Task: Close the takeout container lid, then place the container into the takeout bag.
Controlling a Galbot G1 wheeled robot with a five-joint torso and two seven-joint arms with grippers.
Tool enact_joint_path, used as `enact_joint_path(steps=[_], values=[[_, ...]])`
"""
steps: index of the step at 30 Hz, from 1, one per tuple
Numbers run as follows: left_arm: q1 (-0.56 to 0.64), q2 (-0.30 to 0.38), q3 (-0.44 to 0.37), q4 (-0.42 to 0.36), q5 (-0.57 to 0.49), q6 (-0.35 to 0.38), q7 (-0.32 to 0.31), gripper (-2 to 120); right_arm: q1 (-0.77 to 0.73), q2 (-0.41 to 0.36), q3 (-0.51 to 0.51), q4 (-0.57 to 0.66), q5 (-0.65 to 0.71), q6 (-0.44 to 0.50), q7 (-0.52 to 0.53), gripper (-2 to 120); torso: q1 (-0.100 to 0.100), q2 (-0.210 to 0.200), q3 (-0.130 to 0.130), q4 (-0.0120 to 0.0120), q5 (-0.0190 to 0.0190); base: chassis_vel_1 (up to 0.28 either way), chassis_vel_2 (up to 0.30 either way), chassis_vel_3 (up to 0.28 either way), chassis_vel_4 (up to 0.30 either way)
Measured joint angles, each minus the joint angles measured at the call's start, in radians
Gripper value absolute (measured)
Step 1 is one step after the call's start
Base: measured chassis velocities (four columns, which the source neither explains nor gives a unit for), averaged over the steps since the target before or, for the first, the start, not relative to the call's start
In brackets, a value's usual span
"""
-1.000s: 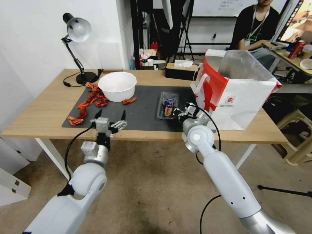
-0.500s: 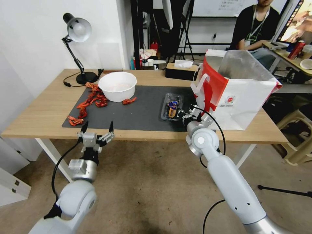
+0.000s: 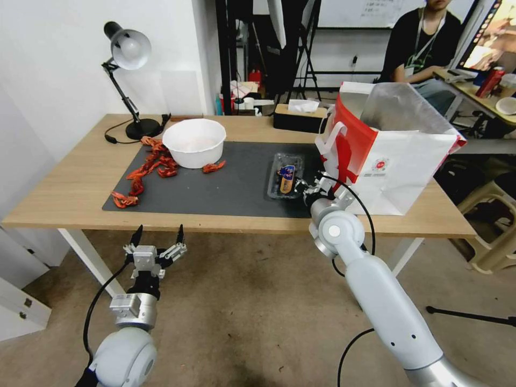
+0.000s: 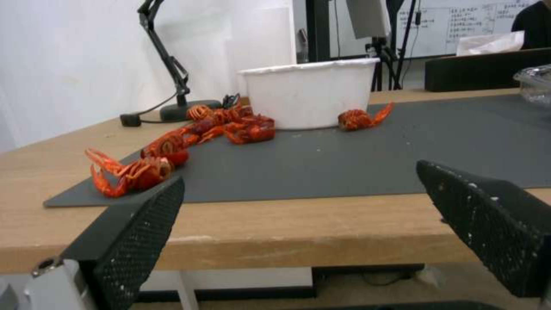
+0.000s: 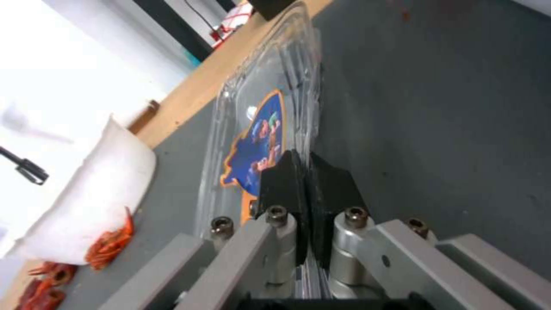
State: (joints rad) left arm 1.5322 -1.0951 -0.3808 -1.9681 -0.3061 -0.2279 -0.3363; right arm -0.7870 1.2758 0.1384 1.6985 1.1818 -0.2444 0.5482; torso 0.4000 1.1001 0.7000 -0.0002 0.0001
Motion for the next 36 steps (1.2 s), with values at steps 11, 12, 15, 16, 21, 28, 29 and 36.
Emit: enact_joint_path(steps=[11, 12, 15, 16, 21, 28, 29, 36], values=[[-0.004, -0.004, -0.003, 0.0, 0.002, 0.001, -0.003, 100, 0.012, -0.023, 0.001, 0.083, 0.041, 0.002, -0.025, 0, 0.0, 0.0, 0.0, 0.0001, -0.0001, 0.0, 0.0, 0.0, 0.0], [-0.004, -0.004, -0.005, 0.0, 0.002, 0.001, -0.003, 100, 0.012, -0.026, 0.002, 0.094, 0.045, 0.002, -0.026, 0, 0.0, 0.0, 0.0, 0.0002, -0.0001, 0.0, 0.0, 0.0, 0.0], [-0.001, -0.004, -0.012, 0.004, 0.003, 0.001, -0.004, 100, 0.012, -0.044, 0.006, 0.149, 0.059, 0.0, -0.031, 0, 0.0, 0.0, 0.0, 0.0002, -0.0001, 0.0, 0.0, 0.0, 0.0], [-0.001, -0.004, -0.012, 0.004, 0.003, 0.001, -0.004, 100, 0.012, -0.044, 0.006, 0.149, 0.059, 0.0, -0.031, 0, 0.0, 0.0, 0.0, 0.0002, -0.0001, 0.0, 0.0, 0.0, 0.0], [-0.002, -0.008, -0.016, 0.009, 0.005, 0.0, -0.005, 100, 0.034, -0.086, 0.032, 0.266, 0.077, -0.005, -0.033, 0, 0.0, 0.0, 0.0, 0.0002, 0.0, 0.0, 0.0, 0.0, 0.0], [-0.006, -0.019, -0.014, 0.018, 0.018, -0.008, -0.006, 100, 0.117, -0.14, 0.099, 0.33, 0.092, 0.0, -0.007, 0, 0.0, 0.0, 0.0, 0.0002, 0.0, 0.0, 0.0, 0.0, 0.0], [-0.006, -0.019, -0.014, 0.018, 0.018, -0.008, -0.006, 100, 0.117, -0.14, 0.099, 0.33, 0.092, 0.0, -0.007, 0, 0.0, 0.0, 0.0, 0.0002, 0.0, 0.0, 0.0, 0.0, 0.0], [-0.015, -0.031, -0.003, 0.027, 0.027, -0.014, -0.006, 100, 0.179, -0.204, 0.239, 0.319, 0.031, 0.016, 0.012, 0, 0.0, 0.0, 0.0, 0.0002, 0.0, 0.0, 0.0, 0.0, 0.0]])
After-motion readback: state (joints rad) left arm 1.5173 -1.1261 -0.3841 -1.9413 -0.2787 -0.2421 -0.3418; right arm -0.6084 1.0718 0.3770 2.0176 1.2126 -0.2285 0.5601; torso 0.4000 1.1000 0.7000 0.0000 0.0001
